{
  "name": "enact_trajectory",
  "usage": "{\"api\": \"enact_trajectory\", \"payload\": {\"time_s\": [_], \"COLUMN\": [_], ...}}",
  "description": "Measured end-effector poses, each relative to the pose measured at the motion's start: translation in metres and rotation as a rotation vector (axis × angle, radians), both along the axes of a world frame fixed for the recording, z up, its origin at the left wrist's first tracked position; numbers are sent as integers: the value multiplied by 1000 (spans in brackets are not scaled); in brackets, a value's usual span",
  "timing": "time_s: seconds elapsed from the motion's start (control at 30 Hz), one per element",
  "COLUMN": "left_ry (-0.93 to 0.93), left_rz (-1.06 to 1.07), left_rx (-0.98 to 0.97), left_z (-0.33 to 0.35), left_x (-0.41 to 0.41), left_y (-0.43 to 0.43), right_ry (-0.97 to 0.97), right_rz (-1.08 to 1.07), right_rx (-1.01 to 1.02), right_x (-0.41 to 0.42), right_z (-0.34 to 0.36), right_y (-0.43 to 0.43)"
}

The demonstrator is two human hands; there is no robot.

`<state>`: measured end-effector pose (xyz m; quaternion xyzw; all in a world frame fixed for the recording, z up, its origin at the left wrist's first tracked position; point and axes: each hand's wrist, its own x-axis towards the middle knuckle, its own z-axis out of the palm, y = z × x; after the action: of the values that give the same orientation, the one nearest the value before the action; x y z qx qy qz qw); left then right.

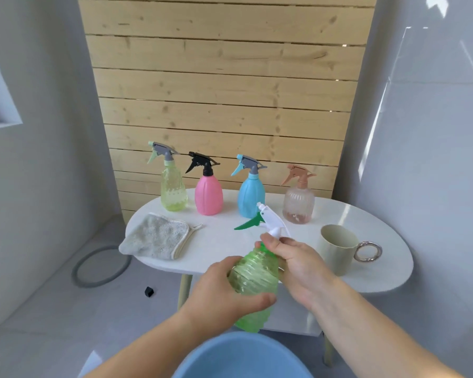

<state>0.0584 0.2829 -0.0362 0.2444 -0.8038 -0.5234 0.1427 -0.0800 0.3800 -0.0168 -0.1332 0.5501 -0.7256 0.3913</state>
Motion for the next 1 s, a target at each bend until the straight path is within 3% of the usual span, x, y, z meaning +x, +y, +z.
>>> {"api": "enact_trajectory", "payload": {"time_s": [0.13, 0.2, 0.4, 0.6, 0.77, 1.0], "left_ry": [35, 22, -11, 15, -37, -28], "left_rz": [-163, -221, -188, -287, -249, -303], "left_rx": [566, 684, 518, 780, 652, 734], "left_z": [-5, -7, -14, -19, -24, -26], "left_x": [4, 5, -6, -11, -15, -14], "left_y": [-20, -26, -16, -17, -9, -13], "right_ry": [-52, -41, -41, -91, -95, -160], "right_rz": [97, 119, 55, 67, 83, 98], "right_rx": [-80, -72, -47, -68, -53, -55], "right_x": [-7, -7, -6, -10, -10, -14], "right_z": [2, 3, -4, -6, -10, -8], "right_y": [3, 5, 1, 4, 6, 12]}}
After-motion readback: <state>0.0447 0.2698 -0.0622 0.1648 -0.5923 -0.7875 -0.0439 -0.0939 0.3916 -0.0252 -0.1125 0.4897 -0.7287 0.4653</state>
